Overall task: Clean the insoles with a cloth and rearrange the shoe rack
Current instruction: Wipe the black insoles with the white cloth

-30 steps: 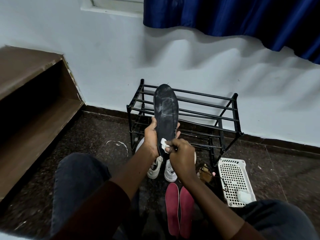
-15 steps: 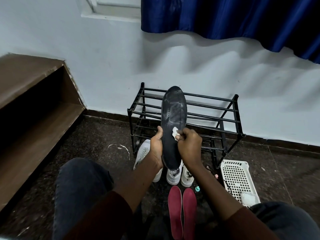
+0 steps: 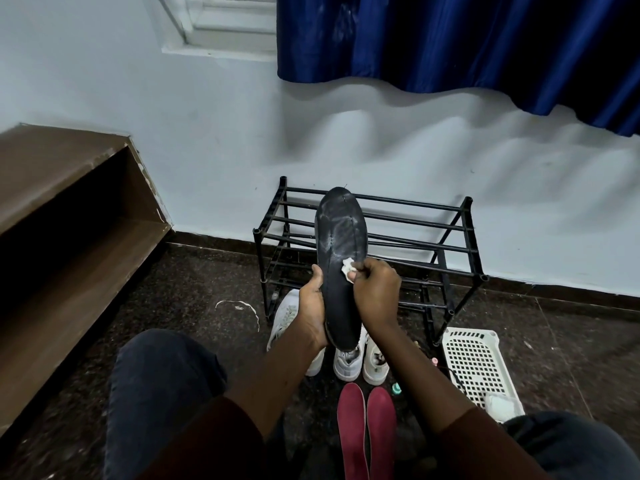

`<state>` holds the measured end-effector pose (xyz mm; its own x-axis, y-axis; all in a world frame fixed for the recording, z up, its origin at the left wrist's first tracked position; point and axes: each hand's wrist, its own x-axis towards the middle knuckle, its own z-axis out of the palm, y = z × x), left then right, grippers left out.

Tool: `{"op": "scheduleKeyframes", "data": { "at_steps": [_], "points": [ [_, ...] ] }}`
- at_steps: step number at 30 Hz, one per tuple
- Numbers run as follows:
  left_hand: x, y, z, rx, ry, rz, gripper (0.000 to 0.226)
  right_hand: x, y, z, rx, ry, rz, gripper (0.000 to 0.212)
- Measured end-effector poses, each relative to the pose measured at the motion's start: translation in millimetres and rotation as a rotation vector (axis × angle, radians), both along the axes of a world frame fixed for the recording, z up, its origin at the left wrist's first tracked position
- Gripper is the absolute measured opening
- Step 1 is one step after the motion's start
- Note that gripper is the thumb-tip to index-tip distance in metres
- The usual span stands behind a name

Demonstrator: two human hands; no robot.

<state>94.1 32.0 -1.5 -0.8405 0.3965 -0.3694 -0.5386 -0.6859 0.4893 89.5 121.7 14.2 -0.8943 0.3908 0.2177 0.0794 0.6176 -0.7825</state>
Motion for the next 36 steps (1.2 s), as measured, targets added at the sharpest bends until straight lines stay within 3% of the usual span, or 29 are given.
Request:
{"op": "scheduleKeyframes", "data": {
  "at_steps": [4,11,15,23,31,36],
  "points": [
    [-0.8,-3.4,0.7,-0.043,-0.008,0.021,0.072,5.8,-2.9,1.1,0.071,-0.031,0.088,0.008],
    [-11.4,-9.1,1.3,-0.120,0.004,0.101,0.063,56.4,-4.3,5.8,-0.103,-0.232,0.342,0.009],
    [-8.2,-6.9,3.6,-0.055,0.021,-0.008,0.077,47.9,0.6,8.7,-0.135,-0.184,0.245,0.011],
    [-1.0,-8.2,-6.9,-0.049,-0.002,0.011,0.068,5.9,7.8,7.5,-0.123,-0.084,0.068,0.007],
    [-1.2,-5.7,-13.8,0.012,-0.047,0.048,0.072,43.3,-3.4,0.7,-0.048,-0.204,0.295,0.016],
    [3.6,-2.0,-11.8,0.003,-0.055,-0.021,0.072,21.3,4.8,0.0,-0.087,-0.150,0.157,0.012]
  ]
}}
